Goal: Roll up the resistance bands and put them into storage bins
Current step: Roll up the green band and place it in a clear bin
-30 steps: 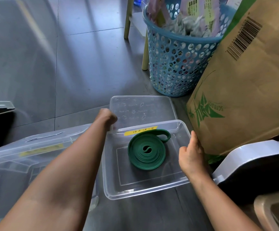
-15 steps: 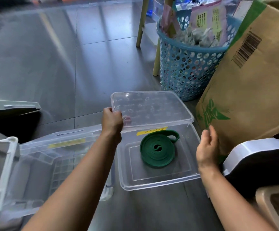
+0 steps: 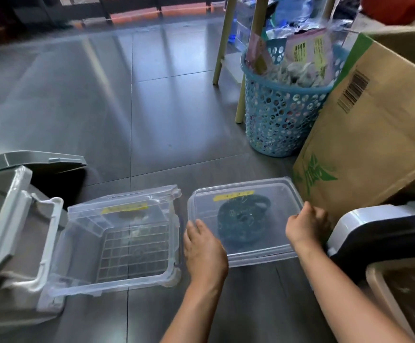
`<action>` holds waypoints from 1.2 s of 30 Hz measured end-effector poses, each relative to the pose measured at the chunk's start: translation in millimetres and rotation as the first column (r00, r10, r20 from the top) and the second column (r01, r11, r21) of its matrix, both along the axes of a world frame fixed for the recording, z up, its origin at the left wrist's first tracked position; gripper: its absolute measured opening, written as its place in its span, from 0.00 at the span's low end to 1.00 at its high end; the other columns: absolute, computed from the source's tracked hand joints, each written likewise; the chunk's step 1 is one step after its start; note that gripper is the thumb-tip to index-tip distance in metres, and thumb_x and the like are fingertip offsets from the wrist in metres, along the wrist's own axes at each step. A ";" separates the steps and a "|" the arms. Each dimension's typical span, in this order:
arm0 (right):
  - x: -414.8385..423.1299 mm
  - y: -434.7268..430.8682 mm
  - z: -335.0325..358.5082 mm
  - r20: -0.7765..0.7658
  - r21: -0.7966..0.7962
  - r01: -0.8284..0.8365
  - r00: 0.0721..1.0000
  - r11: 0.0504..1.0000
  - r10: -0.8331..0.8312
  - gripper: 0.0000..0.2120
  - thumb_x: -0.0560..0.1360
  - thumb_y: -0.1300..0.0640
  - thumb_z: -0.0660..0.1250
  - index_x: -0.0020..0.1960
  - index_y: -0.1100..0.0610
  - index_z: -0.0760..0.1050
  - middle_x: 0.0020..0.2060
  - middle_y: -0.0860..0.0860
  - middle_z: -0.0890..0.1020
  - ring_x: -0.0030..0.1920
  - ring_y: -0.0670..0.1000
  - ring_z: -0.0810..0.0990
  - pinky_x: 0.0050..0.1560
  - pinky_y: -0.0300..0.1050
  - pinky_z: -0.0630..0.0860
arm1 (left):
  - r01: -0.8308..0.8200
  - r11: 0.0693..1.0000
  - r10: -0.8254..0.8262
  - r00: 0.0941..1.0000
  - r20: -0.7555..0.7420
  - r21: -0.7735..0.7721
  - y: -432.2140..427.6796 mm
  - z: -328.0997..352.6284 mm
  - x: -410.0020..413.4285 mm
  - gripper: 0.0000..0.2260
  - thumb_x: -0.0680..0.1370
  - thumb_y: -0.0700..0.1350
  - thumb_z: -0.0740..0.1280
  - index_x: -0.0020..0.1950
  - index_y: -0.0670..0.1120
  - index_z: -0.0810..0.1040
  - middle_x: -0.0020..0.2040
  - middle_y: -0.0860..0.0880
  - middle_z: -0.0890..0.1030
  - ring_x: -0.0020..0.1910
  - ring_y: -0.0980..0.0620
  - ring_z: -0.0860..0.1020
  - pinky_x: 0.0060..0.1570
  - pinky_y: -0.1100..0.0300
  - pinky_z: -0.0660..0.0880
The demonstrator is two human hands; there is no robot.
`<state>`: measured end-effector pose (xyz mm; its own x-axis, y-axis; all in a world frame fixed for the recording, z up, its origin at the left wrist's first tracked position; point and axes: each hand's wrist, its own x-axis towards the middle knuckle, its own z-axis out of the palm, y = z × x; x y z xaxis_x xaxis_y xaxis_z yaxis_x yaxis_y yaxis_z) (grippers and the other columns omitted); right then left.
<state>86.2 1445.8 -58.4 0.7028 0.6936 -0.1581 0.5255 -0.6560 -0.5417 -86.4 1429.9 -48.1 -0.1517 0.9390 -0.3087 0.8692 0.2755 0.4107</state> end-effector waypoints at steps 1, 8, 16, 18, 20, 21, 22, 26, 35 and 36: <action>-1.2 -0.9 -2.0 0.014 -0.019 -0.012 1.000 1.000 0.012 0.18 0.74 0.67 0.58 0.63 0.68 0.67 0.64 0.64 0.66 0.63 0.64 0.65 0.58 0.45 0.52 | 0.001 1.000 -0.001 1.000 0.022 -0.019 -1.6 -2.7 1.1 0.24 0.80 0.37 0.51 0.75 0.39 0.48 0.76 0.40 0.49 0.74 0.42 0.51 0.71 0.54 0.51; 1.5 -2.8 -9.7 0.059 -0.038 -0.067 0.996 0.997 0.069 0.20 0.75 0.67 0.57 0.67 0.62 0.66 0.63 0.64 0.66 0.62 0.64 0.65 0.58 0.44 0.53 | -0.061 0.997 0.053 0.985 0.166 0.042 -13.2 -20.6 -7.6 0.28 0.79 0.32 0.50 0.76 0.41 0.42 0.76 0.40 0.48 0.75 0.44 0.52 0.71 0.57 0.53; 6.7 9.8 -17.9 -0.147 0.003 0.157 0.977 0.988 -0.155 0.08 0.79 0.62 0.55 0.57 0.61 0.66 0.62 0.64 0.68 0.62 0.64 0.67 0.59 0.54 0.64 | -0.287 0.948 0.189 0.858 0.477 0.139 -23.8 -27.0 -9.6 0.22 0.78 0.32 0.51 0.73 0.39 0.56 0.71 0.41 0.63 0.70 0.45 0.63 0.66 0.60 0.59; 9.6 13.5 -21.7 -0.185 -0.003 0.223 0.958 0.975 -0.220 0.05 0.78 0.64 0.53 0.51 0.57 0.65 0.61 0.63 0.70 0.60 0.64 0.69 0.57 0.55 0.66 | -0.319 0.935 0.203 0.836 0.510 0.151 -25.0 -31.6 -10.3 0.21 0.80 0.33 0.51 0.73 0.39 0.58 0.71 0.41 0.65 0.69 0.46 0.64 0.65 0.61 0.59; 10.7 16.0 -25.4 -0.173 -0.010 0.238 0.956 0.971 -0.236 0.07 0.77 0.65 0.51 0.51 0.57 0.65 0.60 0.62 0.70 0.59 0.64 0.70 0.56 0.55 0.67 | -0.347 0.923 0.207 0.809 0.550 0.163 -28.9 -35.1 -10.5 0.20 0.80 0.34 0.51 0.73 0.41 0.58 0.71 0.43 0.65 0.70 0.47 0.64 0.66 0.63 0.59; 11.0 16.4 -26.6 -0.167 -0.005 0.241 0.957 0.971 -0.238 0.09 0.77 0.66 0.51 0.53 0.58 0.65 0.60 0.62 0.71 0.59 0.64 0.70 0.57 0.56 0.68 | -0.376 0.911 0.212 0.779 0.590 0.168 -31.2 -36.5 -9.7 0.20 0.80 0.34 0.51 0.73 0.41 0.59 0.71 0.44 0.65 0.70 0.49 0.64 0.66 0.64 0.58; 11.0 16.1 -27.7 -0.165 -0.003 0.247 0.956 0.969 -0.244 0.10 0.76 0.67 0.51 0.55 0.59 0.65 0.60 0.62 0.71 0.59 0.63 0.71 0.57 0.56 0.68 | -0.408 0.899 0.221 0.737 0.639 0.159 -33.4 -36.5 -9.0 0.20 0.80 0.34 0.51 0.73 0.42 0.60 0.71 0.46 0.65 0.70 0.51 0.63 0.66 0.64 0.57; 14.4 15.9 -30.8 -0.215 -0.032 0.272 0.938 0.962 -0.273 0.18 0.75 0.68 0.52 0.64 0.61 0.63 0.64 0.62 0.69 0.61 0.64 0.70 0.60 0.56 0.67 | -0.538 0.842 0.344 0.595 0.726 0.042 -41.4 -35.7 -5.9 0.17 0.81 0.38 0.55 0.70 0.42 0.64 0.62 0.48 0.71 0.61 0.53 0.69 0.58 0.64 0.64; 20.0 6.9 -35.7 -0.436 0.028 0.286 0.866 0.958 -0.246 0.14 0.77 0.66 0.53 0.60 0.64 0.71 0.50 0.60 0.74 0.49 0.59 0.74 0.46 0.47 0.71 | -0.669 0.722 0.521 0.359 0.774 -0.176 -49.9 -41.9 -8.4 0.06 0.79 0.41 0.62 0.43 0.47 0.67 0.43 0.40 0.69 0.25 0.55 0.73 0.24 0.66 0.72; 21.2 6.1 -35.1 -0.454 0.044 0.288 0.859 0.957 -0.237 0.14 0.77 0.66 0.54 0.59 0.64 0.71 0.48 0.59 0.73 0.47 0.58 0.73 0.45 0.47 0.70 | -0.668 0.723 0.516 0.354 0.780 -0.175 -49.9 -43.9 -9.9 0.06 0.78 0.39 0.62 0.44 0.46 0.67 0.41 0.42 0.69 0.22 0.58 0.70 0.22 0.68 0.69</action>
<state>107.4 1452.0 -93.4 0.7361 0.5234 -0.4291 0.0326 -0.6607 -0.7499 -96.3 1380.0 -92.0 -0.4787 0.7427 -0.4683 -0.1454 0.4589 0.8765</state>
